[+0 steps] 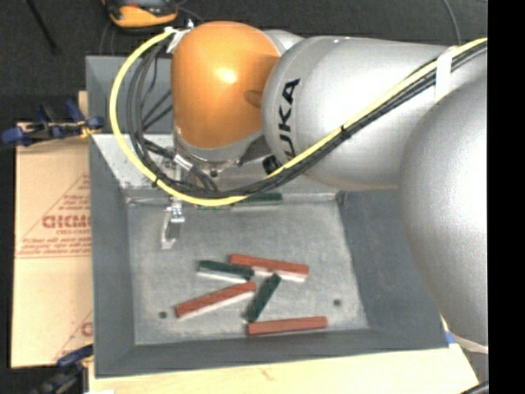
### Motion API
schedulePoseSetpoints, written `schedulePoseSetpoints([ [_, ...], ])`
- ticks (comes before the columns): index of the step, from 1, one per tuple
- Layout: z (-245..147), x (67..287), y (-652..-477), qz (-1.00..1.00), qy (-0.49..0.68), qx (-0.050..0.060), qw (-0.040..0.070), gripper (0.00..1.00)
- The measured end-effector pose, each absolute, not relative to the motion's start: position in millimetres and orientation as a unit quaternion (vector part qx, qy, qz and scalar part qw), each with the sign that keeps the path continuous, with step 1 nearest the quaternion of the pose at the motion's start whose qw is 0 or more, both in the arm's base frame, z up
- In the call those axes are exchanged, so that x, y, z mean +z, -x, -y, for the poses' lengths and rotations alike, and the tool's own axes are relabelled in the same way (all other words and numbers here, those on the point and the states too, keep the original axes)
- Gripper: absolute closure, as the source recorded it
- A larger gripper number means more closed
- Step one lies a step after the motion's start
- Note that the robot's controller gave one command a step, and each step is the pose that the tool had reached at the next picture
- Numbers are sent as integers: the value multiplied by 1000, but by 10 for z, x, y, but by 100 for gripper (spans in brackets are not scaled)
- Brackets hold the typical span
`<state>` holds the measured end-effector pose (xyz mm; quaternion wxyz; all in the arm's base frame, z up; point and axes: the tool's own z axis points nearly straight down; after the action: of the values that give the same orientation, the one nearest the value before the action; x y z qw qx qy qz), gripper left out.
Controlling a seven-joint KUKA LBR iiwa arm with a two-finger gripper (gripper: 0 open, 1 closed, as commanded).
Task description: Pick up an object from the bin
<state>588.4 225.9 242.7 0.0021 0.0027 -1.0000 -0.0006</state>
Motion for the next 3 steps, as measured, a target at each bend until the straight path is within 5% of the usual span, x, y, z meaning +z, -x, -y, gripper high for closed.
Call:
schedulePoseSetpoints([
  [1,-2246,2475,-5903,1000,-1,-2,-2,0],
  [2,-2015,2025,-5806,999,-46,0,-3,0],
  [3,-1483,1658,-5466,999,-49,-1,-1,0],
])
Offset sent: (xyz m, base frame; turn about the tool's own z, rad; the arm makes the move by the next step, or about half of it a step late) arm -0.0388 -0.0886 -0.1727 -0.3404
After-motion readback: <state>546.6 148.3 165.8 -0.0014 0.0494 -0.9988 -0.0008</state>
